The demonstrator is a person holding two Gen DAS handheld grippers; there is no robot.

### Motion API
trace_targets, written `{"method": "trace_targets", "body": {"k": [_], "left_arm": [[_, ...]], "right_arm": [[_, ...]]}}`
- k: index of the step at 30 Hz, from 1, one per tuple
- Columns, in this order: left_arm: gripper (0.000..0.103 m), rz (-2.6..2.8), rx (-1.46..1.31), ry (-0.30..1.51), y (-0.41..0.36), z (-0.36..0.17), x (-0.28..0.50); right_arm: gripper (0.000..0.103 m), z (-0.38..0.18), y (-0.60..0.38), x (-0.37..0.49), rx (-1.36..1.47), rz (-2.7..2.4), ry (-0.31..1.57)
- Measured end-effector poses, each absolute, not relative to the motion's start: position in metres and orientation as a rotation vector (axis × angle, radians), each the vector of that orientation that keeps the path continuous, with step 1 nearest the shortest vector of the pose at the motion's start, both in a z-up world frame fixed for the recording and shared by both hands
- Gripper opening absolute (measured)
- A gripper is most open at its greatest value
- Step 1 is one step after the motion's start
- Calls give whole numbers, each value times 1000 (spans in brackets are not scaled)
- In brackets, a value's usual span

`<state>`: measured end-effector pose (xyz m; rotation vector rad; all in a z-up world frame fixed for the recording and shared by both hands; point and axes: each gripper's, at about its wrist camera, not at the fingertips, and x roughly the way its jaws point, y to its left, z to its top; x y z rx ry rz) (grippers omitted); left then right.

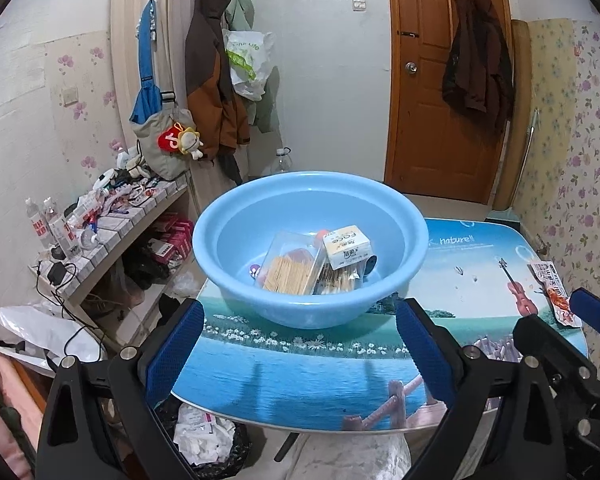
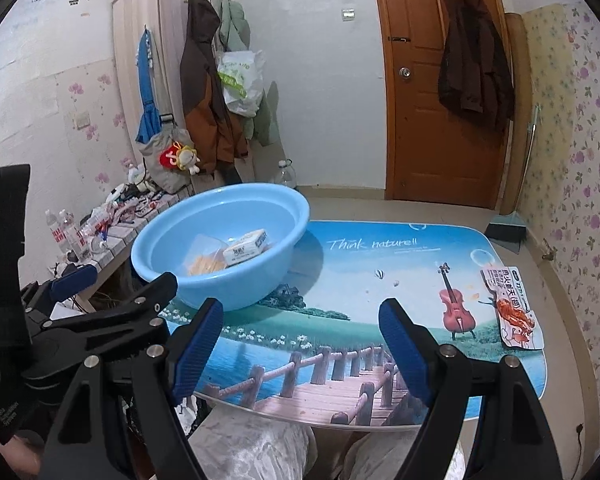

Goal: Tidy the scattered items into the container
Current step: 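Withdraw both tools from the basin back over the table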

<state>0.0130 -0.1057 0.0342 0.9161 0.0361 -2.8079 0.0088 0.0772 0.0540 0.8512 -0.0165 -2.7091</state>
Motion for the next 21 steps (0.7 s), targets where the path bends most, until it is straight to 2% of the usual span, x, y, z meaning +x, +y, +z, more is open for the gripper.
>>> {"method": "trace_targets", "body": {"k": [21], "left_arm": [[102,-2806,927,33,-104,29,16]], "right_arm": [[82,47,81,7,873,-2726,-11]]}}
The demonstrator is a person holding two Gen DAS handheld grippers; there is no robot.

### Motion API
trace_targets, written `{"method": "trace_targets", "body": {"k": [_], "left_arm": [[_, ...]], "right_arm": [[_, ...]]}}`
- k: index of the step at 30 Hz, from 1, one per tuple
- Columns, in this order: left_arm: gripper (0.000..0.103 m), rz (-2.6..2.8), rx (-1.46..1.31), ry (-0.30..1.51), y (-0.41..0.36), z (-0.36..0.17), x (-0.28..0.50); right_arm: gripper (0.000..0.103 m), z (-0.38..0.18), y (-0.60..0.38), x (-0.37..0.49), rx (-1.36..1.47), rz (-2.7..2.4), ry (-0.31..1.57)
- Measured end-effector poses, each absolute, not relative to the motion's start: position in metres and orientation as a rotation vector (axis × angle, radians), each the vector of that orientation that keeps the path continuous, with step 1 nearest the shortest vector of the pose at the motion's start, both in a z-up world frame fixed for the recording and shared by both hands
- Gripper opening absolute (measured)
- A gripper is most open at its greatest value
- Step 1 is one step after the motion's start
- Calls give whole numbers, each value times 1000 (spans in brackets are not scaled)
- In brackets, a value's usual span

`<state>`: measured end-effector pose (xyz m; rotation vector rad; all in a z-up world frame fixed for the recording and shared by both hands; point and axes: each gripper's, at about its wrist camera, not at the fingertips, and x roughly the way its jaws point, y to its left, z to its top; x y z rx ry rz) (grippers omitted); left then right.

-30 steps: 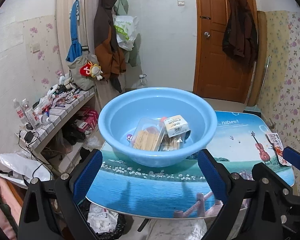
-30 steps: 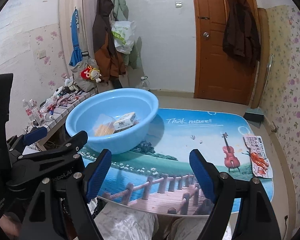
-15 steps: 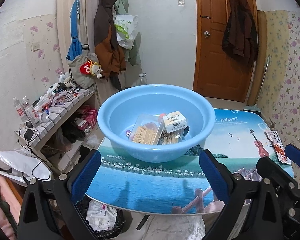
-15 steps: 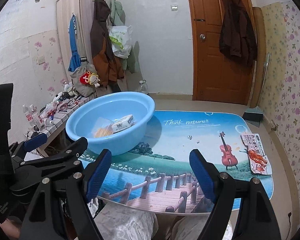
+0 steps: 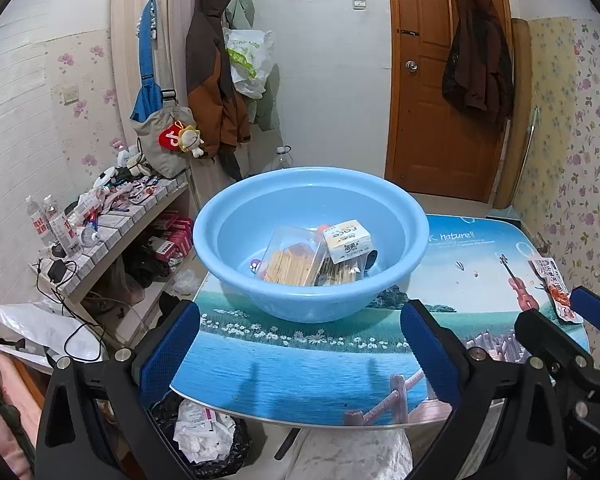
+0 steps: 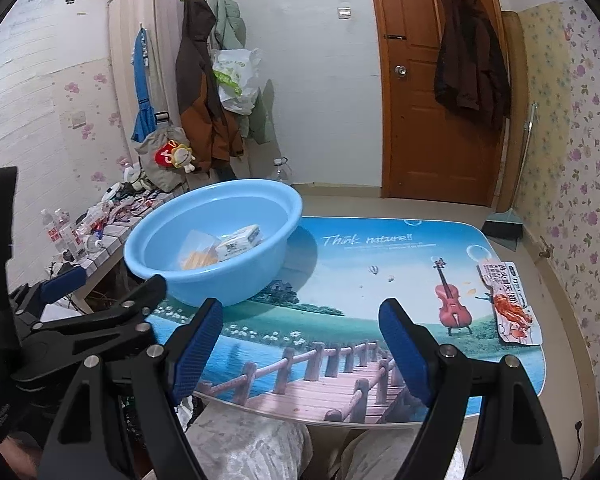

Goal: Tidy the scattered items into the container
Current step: 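Withdraw both tools from the basin back over the table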

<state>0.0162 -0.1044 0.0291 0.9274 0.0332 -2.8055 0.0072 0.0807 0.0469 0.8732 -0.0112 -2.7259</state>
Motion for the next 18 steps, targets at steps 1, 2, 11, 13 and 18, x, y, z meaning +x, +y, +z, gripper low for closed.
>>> {"method": "trace_targets", "body": {"k": [1,2,11,13,18], "left_arm": [[102,-2809,928,36,-104,29,16],[102,-2815,928,39,-104,29,17],[103,-2857,940,25,-97,30,18],[103,-2862,944,24,-96,30,18],[103,-2868,948,22,-95,31,19]], "right_arm": [[82,46,82,6,877,-2732,-9],[82,45,83,4,885,-2739,-8],[86,38,93,-2,906,-2782,-20],[91,38,95,-1,896,-2798,-21],[92,38,96,-1,892,-2806,-30]]}}
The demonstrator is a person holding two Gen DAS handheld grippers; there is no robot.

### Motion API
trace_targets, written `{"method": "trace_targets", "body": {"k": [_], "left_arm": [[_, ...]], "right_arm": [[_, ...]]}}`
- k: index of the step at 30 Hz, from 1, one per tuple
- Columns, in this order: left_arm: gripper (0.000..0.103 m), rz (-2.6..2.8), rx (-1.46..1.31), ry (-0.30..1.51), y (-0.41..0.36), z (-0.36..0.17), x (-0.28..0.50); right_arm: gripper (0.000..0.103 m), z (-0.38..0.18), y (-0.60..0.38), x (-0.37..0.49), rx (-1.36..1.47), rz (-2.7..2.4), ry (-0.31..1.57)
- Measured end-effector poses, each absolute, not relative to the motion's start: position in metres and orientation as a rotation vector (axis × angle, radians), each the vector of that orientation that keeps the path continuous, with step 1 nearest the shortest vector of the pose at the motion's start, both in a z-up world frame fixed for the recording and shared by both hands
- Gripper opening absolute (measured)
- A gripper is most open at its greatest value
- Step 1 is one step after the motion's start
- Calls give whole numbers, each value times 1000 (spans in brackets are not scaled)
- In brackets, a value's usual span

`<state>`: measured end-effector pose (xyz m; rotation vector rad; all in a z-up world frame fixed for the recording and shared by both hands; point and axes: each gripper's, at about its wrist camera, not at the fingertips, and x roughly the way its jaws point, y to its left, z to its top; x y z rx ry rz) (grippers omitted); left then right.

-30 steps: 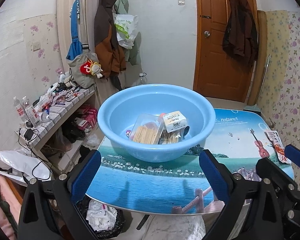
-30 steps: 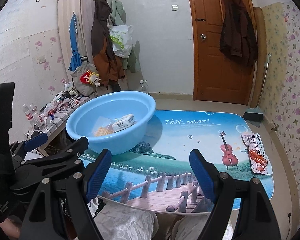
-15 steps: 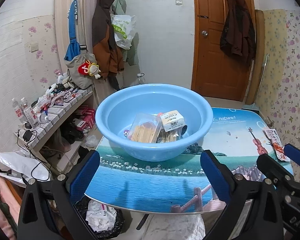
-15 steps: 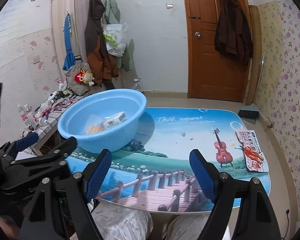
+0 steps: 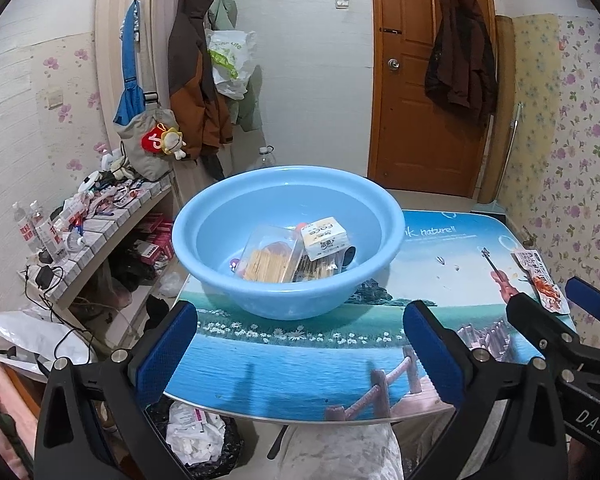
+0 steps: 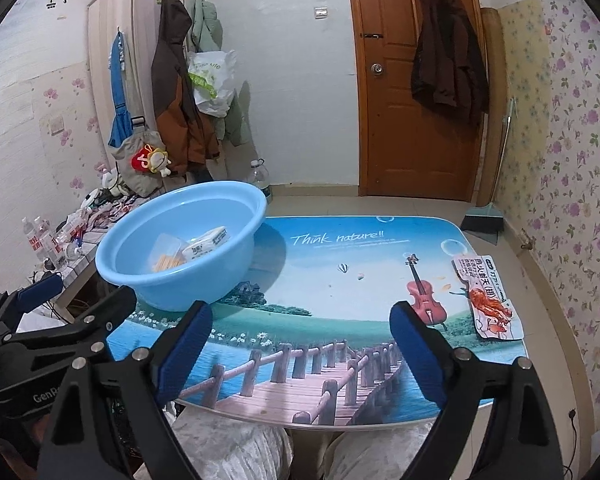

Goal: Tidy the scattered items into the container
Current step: 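Withdraw both tools from the basin back over the table, then move both tools toward the crayfish snack bag on the mat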

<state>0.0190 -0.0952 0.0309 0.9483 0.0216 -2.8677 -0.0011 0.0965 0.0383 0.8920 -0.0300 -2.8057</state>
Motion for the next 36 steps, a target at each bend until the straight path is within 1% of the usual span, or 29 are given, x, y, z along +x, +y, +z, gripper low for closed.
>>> {"method": "trace_targets", "body": {"k": [4,6,11,15,23,36], "left_arm": [[103,-2871,943,25,-96,33,20],[103,-2876,943,27,-95,33,21],[103,-2892,956,15,-91,33,21],[103,-2903,958,10,-89,33,21],[103,-2915,963,-3,-84,34,22],[103,-2921,980,-24,-77,31,20]], "right_arm": [[92,37,99,-2,898,-2811,-28],[96,36,100,-2,907,-2817,-23],[98,33,105,-4,925,-2824,-34],[101,32,109,-6,934,-2831,-54],[103,28,119,-9,972,-2828,-105],[103,23,121,-10,981,-2828,-105]]}}
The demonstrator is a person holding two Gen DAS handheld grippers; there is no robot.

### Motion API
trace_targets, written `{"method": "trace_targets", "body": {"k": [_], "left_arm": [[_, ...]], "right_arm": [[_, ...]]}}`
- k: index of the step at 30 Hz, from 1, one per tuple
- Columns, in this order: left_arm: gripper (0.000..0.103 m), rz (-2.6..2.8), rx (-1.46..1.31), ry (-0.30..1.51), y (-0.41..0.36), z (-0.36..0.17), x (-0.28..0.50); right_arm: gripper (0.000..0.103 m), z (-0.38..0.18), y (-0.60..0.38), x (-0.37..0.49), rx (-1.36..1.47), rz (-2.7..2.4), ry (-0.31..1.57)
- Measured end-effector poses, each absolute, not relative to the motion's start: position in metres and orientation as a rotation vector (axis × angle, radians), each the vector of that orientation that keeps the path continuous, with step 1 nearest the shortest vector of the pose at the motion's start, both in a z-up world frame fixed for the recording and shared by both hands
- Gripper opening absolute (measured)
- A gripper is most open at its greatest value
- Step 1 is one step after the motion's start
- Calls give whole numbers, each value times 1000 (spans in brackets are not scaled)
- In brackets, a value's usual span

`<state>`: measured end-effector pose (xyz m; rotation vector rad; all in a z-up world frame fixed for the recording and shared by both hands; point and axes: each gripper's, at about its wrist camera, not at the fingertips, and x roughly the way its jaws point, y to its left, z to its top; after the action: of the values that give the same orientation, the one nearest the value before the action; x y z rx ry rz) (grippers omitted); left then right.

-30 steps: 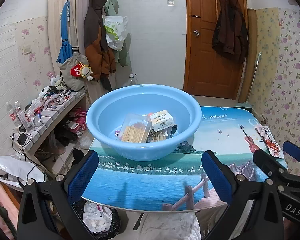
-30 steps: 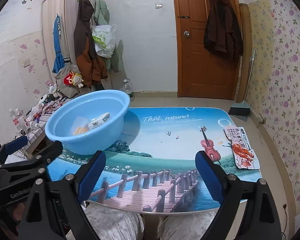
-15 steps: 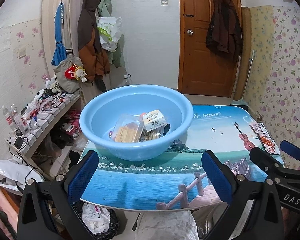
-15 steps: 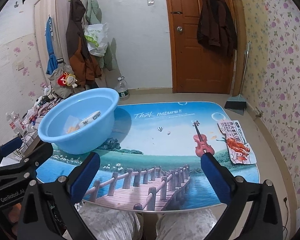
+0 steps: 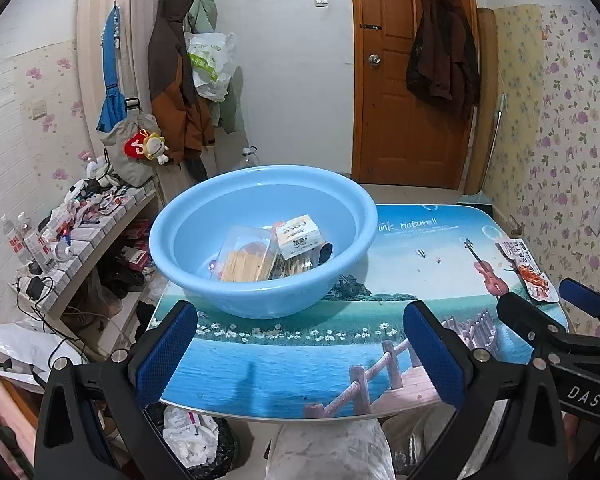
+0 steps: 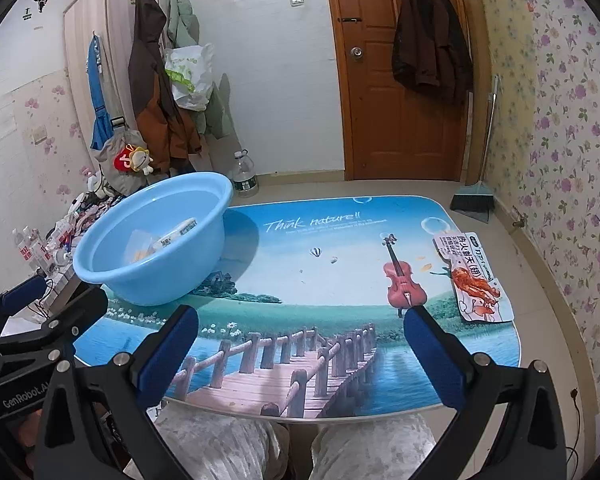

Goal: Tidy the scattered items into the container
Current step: 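Move both tools toward the crayfish snack bag on the mat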

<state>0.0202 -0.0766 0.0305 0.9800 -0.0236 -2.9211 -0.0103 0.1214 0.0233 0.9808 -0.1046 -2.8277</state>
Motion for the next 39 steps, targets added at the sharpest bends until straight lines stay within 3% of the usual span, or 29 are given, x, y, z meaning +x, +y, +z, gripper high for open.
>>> {"method": "trace_targets", "body": {"k": [15,39], "left_arm": [[103,-2943,1011,-52,-55,25,10],[103,-3053,1127,-167,44,2,-32]], "right_arm": [[103,15,140,-15,1004,-2863,-131],[103,-11,239,-22,1071,-3044,-225]]}}
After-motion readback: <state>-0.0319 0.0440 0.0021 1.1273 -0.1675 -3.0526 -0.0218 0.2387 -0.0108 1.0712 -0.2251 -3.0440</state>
